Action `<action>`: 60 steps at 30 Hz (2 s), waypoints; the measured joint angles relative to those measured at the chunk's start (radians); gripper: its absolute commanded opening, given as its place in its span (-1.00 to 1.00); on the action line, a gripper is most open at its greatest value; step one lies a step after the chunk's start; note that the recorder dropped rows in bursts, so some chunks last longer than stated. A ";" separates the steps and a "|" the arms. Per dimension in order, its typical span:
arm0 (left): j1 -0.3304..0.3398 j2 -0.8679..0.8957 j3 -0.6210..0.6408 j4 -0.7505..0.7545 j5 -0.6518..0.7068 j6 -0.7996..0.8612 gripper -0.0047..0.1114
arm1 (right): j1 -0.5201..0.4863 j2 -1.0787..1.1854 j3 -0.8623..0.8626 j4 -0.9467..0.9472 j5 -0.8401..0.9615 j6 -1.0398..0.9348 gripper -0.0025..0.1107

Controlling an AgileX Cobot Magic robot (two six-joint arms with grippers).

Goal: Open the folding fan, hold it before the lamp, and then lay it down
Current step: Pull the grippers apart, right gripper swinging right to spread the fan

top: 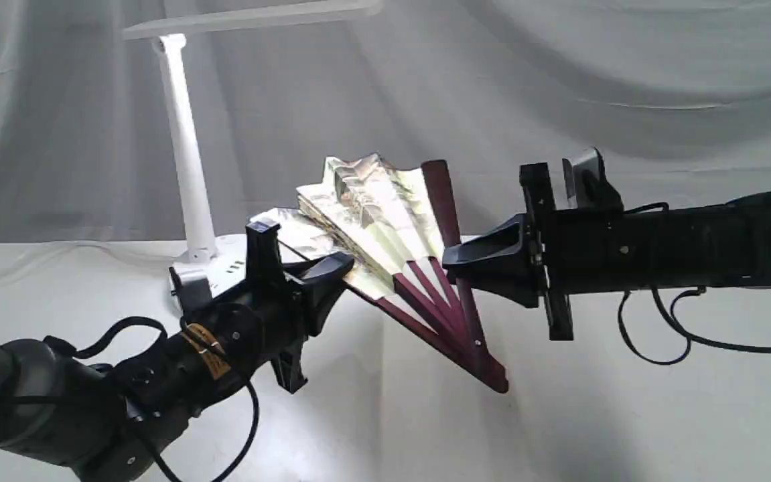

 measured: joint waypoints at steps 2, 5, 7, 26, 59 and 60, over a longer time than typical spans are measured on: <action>0.000 0.000 0.000 0.015 0.000 -0.015 -0.92 | 0.000 0.000 0.000 0.000 0.000 0.000 -0.37; 0.000 0.000 0.000 0.038 0.000 -0.049 -0.92 | 0.000 0.000 0.000 0.004 0.000 -0.002 -0.31; 0.000 0.000 0.000 0.058 0.000 -0.068 -0.92 | 0.000 0.000 0.000 0.011 0.000 -0.004 -0.31; 0.027 0.000 -0.022 0.304 -0.027 -0.137 -0.92 | 0.000 0.055 0.000 0.055 0.003 -0.022 -0.43; -0.005 0.000 -0.022 0.265 -0.052 -0.128 -0.92 | -0.054 0.055 0.000 0.078 0.018 -0.034 -0.96; -0.016 0.000 -0.022 0.248 -0.047 -0.119 -0.92 | -0.059 0.055 0.000 0.078 0.018 -0.034 -0.96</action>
